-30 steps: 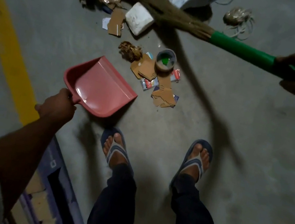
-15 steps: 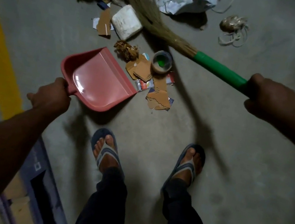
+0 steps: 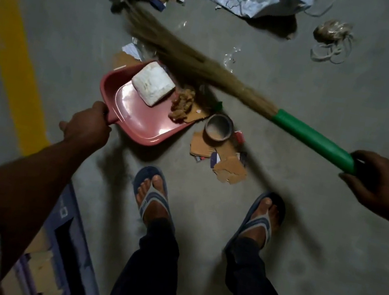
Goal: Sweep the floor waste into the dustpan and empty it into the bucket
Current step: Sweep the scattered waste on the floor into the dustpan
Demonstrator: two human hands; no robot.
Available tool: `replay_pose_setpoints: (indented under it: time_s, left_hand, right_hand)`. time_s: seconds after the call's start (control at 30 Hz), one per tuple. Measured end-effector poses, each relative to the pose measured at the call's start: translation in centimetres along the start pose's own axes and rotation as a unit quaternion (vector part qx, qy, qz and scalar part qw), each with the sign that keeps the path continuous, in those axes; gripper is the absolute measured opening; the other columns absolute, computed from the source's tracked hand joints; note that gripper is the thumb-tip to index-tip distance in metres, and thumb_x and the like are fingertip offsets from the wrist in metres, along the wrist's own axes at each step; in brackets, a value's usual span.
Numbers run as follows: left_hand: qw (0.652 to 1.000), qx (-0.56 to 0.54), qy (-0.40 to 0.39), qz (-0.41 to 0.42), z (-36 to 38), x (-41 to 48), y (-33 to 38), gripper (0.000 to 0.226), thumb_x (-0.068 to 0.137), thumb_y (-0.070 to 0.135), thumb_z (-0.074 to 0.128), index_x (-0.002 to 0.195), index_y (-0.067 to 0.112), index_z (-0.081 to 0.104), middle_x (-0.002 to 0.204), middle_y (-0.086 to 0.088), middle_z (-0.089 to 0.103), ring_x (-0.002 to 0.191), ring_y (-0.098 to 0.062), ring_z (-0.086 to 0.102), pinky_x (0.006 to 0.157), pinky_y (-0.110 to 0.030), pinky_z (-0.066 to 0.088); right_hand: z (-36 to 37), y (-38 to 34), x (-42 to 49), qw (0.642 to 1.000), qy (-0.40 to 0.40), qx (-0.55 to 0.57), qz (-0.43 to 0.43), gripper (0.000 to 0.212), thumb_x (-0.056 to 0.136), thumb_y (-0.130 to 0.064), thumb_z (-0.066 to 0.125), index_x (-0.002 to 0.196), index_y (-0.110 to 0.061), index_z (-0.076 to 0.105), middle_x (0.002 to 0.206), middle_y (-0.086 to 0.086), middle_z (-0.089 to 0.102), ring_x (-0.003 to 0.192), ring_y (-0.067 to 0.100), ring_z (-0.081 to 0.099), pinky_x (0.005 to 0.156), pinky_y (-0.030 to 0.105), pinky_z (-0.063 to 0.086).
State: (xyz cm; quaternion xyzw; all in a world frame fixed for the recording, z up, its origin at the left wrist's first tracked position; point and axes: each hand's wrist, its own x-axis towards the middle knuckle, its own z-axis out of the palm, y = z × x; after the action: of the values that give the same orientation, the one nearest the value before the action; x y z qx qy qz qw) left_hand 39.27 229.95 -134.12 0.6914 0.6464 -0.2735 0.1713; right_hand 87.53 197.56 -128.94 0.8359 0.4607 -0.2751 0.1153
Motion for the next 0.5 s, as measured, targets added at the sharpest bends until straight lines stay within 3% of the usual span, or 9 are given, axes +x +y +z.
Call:
replay_pose_setpoints:
  time_s: [0.1, 0.2, 0.33, 0.5]
  left_hand:
    - [1.0, -0.004, 0.013, -0.001, 0.4, -0.3, -0.3, 0.034, 0.091, 0.021, 0.064, 0.121, 0.019, 0.049, 0.112, -0.016, 0.063, 0.109, -0.042, 0.056, 0.095, -0.054, 0.035]
    - [1.0, -0.008, 0.015, -0.003, 0.8, -0.4, -0.8, 0.033, 0.091, 0.02, 0.064, 0.121, 0.02, 0.049, 0.112, -0.016, 0.064, 0.109, -0.042, 0.056, 0.094, -0.052, 0.035]
    - [0.999, -0.037, 0.0, -0.012, 1.0, -0.4, -0.9, 0.036, 0.09, 0.021, 0.066, 0.123, 0.02, 0.05, 0.116, -0.015, 0.063, 0.111, -0.041, 0.056, 0.095, -0.052, 0.036]
    - [0.998, -0.067, -0.012, -0.018, 0.9, 0.2, 0.0, 0.039, 0.089, 0.022, 0.068, 0.123, 0.019, 0.05, 0.118, -0.015, 0.062, 0.114, -0.04, 0.054, 0.095, -0.052, 0.036]
  right_hand:
    - [-1.4, -2.4, 2.0, 0.998, 0.038, 0.027, 0.034, 0.048, 0.074, -0.048, 0.065, 0.111, -0.026, 0.043, 0.094, 0.018, 0.064, 0.074, 0.039, 0.064, 0.066, 0.048, 0.056]
    - [-2.6, -4.6, 4.7, 0.998, 0.001, 0.016, 0.058, 0.044, 0.08, -0.03, 0.071, 0.11, -0.019, 0.041, 0.092, 0.023, 0.06, 0.077, 0.041, 0.06, 0.069, 0.046, 0.053]
    - [-2.1, -6.3, 5.2, 1.0, -0.022, 0.009, 0.019, 0.041, 0.084, -0.039, 0.071, 0.1, -0.013, 0.044, 0.073, 0.017, 0.052, 0.07, 0.04, 0.059, 0.061, 0.039, 0.049]
    - [0.1, -7.3, 2.9, 0.996, -0.079, 0.013, -0.028, 0.038, 0.083, -0.045, 0.07, 0.092, -0.021, 0.041, 0.075, 0.017, 0.061, 0.068, 0.037, 0.063, 0.059, 0.035, 0.048]
